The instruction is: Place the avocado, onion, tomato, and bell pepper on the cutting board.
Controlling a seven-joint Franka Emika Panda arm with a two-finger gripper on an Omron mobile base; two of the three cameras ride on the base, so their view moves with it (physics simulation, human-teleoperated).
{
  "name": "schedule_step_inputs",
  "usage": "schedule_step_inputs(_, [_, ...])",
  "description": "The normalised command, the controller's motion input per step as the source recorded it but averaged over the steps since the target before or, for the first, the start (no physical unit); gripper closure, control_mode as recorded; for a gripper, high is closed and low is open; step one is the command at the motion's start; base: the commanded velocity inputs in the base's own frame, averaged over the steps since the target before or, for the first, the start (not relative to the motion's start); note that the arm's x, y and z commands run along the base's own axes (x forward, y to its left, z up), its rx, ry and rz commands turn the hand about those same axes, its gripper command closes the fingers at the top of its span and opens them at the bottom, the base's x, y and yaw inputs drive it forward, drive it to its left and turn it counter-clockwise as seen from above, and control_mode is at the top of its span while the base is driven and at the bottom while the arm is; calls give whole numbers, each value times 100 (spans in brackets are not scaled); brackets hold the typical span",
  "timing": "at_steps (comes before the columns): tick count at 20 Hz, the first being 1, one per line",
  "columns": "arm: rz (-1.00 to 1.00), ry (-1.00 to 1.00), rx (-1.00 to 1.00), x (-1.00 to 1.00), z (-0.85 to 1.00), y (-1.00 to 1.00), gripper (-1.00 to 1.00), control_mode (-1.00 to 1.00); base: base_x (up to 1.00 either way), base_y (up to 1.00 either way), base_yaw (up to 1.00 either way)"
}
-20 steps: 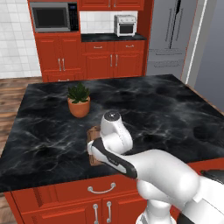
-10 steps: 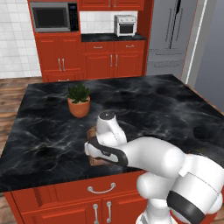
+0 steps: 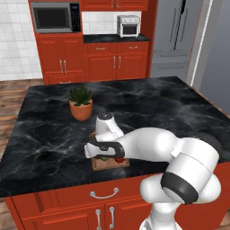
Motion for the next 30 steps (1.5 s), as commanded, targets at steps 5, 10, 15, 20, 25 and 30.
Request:
schedule_step_inputs(5, [0,4,0,5,-26,0,100,-100,0,0,0])
schedule_step_inputs(10, [0,3,-1,0,-36,0,100,-100,0,0,0])
schedule_step_inputs(15, [0,4,-1,0,-46,0,100,-100,0,0,0])
schedule_step_inputs(20, [0,4,-3,-4,-66,-7,100,-100,0,0,0])
schedule_step_inputs(25, [0,3,-1,-12,-69,-23,100,-100,0,0,0])
schedule_step_inputs(30, [0,1,0,-16,-60,-27,100,-100,0,0,0])
